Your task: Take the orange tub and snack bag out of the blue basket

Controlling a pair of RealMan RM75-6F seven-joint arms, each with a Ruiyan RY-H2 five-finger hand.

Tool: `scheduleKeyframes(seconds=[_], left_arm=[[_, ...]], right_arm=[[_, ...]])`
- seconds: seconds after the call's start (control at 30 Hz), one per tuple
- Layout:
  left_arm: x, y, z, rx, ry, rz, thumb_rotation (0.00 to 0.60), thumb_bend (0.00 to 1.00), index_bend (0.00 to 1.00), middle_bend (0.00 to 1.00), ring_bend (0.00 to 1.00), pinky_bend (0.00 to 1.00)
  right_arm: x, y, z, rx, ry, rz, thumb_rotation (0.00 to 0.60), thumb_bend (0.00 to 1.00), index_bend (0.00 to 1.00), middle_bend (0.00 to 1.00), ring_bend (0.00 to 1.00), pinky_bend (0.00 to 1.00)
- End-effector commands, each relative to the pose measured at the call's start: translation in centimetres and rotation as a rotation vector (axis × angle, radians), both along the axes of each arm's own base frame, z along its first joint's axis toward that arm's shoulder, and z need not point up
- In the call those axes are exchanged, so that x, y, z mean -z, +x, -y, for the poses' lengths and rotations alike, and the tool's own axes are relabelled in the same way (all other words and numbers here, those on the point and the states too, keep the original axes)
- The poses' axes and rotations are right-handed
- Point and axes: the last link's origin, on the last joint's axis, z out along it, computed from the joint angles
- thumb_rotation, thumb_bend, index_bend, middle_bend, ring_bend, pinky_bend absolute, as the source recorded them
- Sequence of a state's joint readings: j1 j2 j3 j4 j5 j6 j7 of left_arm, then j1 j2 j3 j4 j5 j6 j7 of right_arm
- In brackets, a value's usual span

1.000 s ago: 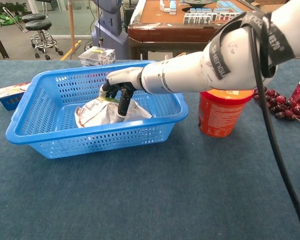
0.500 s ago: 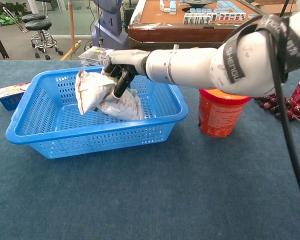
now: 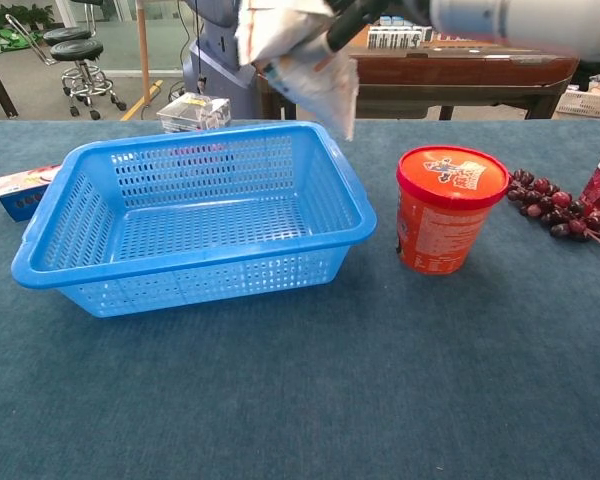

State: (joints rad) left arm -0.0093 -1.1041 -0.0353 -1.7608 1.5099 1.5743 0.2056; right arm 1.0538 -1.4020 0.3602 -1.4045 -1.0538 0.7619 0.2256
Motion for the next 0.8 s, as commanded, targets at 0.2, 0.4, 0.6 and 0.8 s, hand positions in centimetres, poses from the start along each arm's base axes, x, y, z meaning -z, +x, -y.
scheduleKeyframes(seconds=[0.2, 0.4, 0.6, 0.8], left_arm=[[0.3, 0.3, -0.1, 0.016, -0.011, 0.004, 0.6, 0.29, 0.0, 0.0, 0.0, 0.0], [0.4, 0.5, 0.0, 0.02, -0.011, 0.001, 0.6, 0.29, 0.0, 0.0, 0.0, 0.0], [0.4, 0.3, 0.1, 0.009, -0.01, 0.0, 0.6, 0.29, 0.0, 0.0, 0.0, 0.0], [0.4, 0.4, -0.1, 0.019, -0.011, 0.003, 0.6, 0.29, 0.0, 0.0, 0.0, 0.0]], right_arm=[[-3.6, -6.1, 0.9, 0.145, -0.077, -0.038, 0.6, 0.32, 0.67, 0.45, 0.41, 0.43], [-3.0, -8.6, 1.6, 0.22, -0.006, -0.083, 0.6, 0.32, 0.34, 0.26, 0.22, 0.24], [-3.7, -9.5, 1.8, 0.231, -0.004, -0.085, 0.6, 0.32, 0.04, 0.04, 0.03, 0.08], [-5.9, -10.3, 0.5, 0.204, -0.053, -0.096, 0.6, 0.32, 0.02, 0.02, 0.03, 0.08]])
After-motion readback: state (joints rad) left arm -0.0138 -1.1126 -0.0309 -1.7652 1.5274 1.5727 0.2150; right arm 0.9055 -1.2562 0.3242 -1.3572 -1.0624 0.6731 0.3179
